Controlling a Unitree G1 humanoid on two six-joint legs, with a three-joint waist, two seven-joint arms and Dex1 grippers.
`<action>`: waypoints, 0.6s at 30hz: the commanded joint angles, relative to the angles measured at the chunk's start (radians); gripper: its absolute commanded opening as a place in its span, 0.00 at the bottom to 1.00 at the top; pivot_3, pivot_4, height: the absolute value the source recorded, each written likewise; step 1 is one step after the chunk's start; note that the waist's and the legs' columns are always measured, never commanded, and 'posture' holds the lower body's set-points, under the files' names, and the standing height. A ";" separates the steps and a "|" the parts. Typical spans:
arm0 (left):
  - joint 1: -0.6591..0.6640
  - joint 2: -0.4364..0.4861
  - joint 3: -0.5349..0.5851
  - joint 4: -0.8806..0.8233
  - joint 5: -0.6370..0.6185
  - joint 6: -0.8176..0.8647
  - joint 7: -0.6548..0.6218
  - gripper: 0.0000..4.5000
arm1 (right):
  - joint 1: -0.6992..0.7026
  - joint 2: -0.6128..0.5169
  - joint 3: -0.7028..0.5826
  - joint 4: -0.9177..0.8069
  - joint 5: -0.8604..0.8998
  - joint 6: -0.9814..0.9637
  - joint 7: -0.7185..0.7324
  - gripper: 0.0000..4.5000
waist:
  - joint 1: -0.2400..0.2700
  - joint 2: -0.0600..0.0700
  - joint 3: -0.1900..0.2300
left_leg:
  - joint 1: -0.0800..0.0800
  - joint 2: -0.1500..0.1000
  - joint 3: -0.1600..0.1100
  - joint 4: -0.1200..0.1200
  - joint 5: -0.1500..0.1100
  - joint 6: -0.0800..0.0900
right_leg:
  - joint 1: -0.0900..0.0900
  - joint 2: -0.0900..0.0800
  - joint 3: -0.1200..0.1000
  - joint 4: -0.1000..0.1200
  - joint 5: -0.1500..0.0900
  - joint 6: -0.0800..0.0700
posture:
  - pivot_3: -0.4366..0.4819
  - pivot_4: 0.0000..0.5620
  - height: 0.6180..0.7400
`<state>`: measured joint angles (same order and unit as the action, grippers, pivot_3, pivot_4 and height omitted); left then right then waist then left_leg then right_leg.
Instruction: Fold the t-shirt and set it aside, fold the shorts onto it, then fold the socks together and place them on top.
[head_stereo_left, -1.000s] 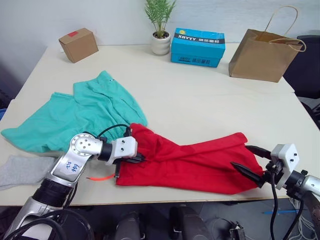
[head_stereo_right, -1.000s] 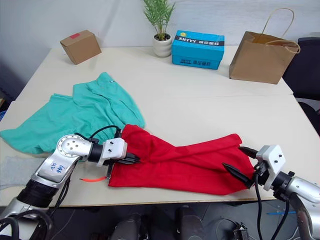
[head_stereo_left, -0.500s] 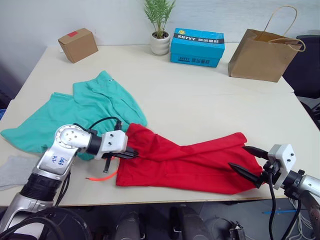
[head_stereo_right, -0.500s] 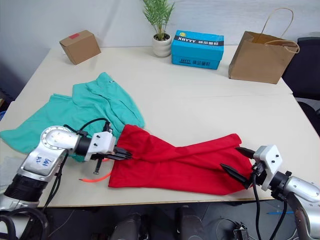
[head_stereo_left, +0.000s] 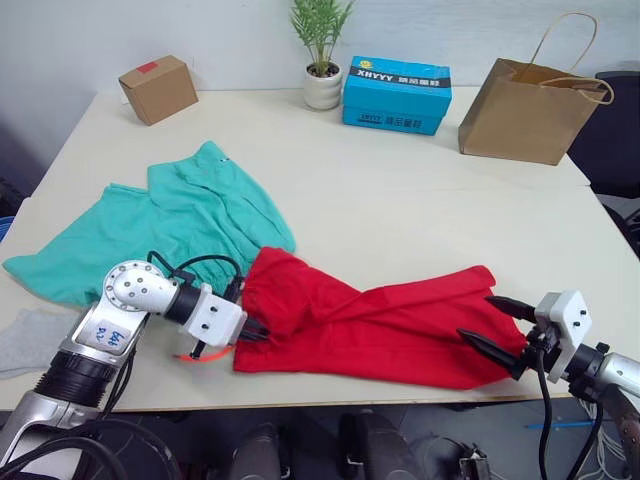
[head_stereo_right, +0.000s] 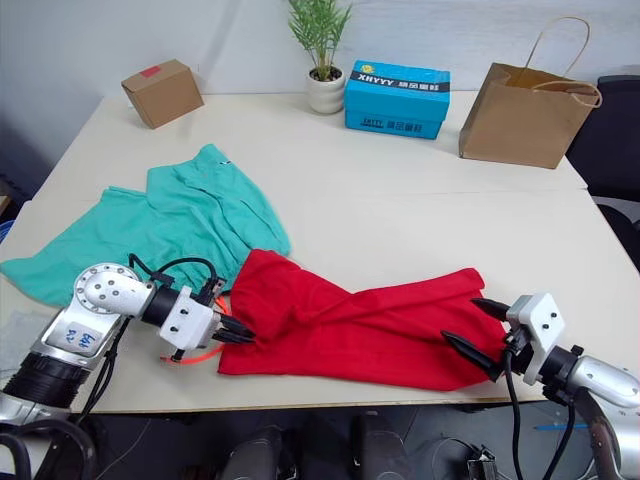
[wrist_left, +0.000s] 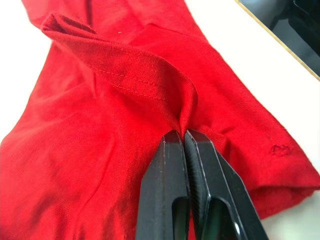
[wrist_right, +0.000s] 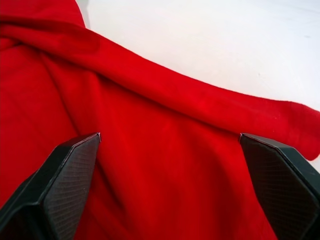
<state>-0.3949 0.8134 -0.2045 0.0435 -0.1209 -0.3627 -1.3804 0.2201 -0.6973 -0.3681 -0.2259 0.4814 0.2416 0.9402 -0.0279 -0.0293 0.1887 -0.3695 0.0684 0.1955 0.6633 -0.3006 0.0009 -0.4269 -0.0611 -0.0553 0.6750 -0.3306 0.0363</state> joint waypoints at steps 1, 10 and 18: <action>0.013 0.009 0.014 -0.046 -0.037 0.028 0.004 0.01 | 0.008 -0.009 -0.010 0.001 0.001 -0.008 0.008 1.00 | 0.000 0.000 0.000 | 0.000 0.000 0.000 0.000 0.000 0.000 | 0.000 0.000 0.000 0.000 0.000 0.000 | 0.48 0.27 1.00; 0.039 0.109 0.142 -0.204 -0.337 0.505 0.000 0.57 | -0.017 -0.035 -0.029 0.037 0.026 0.015 0.046 1.00 | -0.002 0.000 0.000 | 0.000 0.000 0.000 0.000 0.000 0.000 | 0.000 0.000 0.000 0.000 0.000 0.000 | 0.48 0.27 1.00; 0.035 0.017 0.237 -0.261 -0.430 0.747 0.217 0.86 | -0.251 -0.215 0.026 0.191 0.032 0.165 0.108 1.00 | -0.003 0.000 0.000 | 0.000 0.000 0.000 0.000 0.000 0.000 | 0.000 0.000 0.000 0.000 0.000 0.000 | 0.48 0.27 1.00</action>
<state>-0.3645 0.8466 0.0237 -0.1887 -0.5514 0.3816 -1.2013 0.0113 -0.8805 -0.3493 -0.0947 0.5396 0.3956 1.0365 -0.0305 -0.0293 0.1887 -0.3690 0.0683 0.1954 0.6631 -0.3006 0.0009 -0.4265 -0.0611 -0.0551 0.6742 -0.3305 0.0364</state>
